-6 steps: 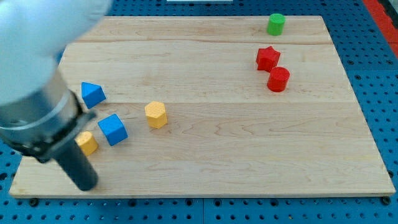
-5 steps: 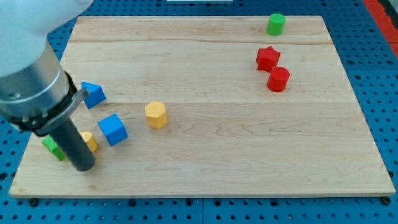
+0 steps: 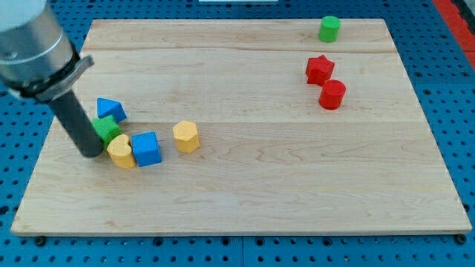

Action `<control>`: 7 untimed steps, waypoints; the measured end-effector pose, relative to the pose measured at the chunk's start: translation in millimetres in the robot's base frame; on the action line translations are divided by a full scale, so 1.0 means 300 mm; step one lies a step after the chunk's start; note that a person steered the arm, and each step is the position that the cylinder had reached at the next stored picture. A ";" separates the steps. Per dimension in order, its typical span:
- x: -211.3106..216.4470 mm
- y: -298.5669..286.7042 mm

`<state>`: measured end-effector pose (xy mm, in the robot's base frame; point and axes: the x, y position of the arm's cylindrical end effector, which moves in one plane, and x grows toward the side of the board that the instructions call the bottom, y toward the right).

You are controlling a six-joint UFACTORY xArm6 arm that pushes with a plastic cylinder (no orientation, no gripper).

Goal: Place the green star below the green circle

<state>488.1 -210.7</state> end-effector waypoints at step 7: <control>-0.618 0.786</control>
<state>302.7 25.1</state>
